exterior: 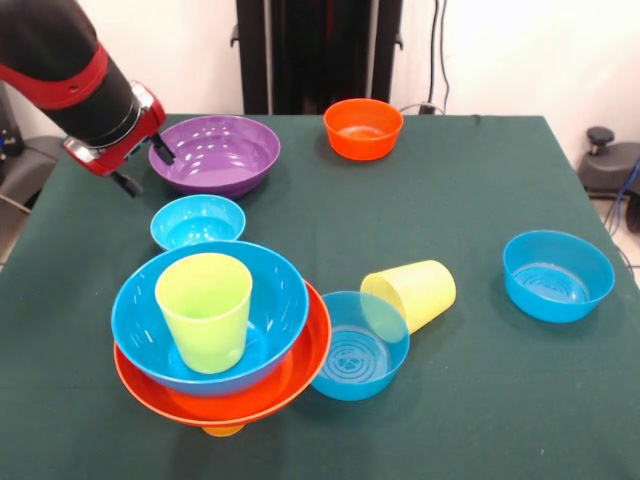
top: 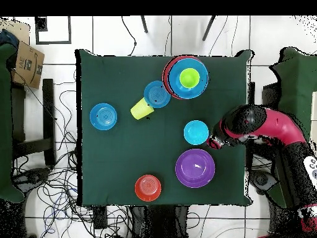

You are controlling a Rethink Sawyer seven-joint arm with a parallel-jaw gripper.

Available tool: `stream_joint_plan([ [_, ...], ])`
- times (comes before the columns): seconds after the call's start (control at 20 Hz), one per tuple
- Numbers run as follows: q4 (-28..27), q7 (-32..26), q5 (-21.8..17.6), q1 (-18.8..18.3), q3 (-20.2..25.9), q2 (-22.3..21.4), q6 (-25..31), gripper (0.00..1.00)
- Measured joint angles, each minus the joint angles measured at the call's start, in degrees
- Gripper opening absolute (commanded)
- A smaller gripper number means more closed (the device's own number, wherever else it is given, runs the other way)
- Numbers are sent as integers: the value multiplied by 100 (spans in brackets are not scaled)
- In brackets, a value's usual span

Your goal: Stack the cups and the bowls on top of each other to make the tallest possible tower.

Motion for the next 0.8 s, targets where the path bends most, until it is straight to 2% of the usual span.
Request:
stream_joint_plan([
  [0.4,115,0,-227,0,-98,-66,-64,100],
  [0.8,377,0,-545,1,-170,-172,-453,100],
])
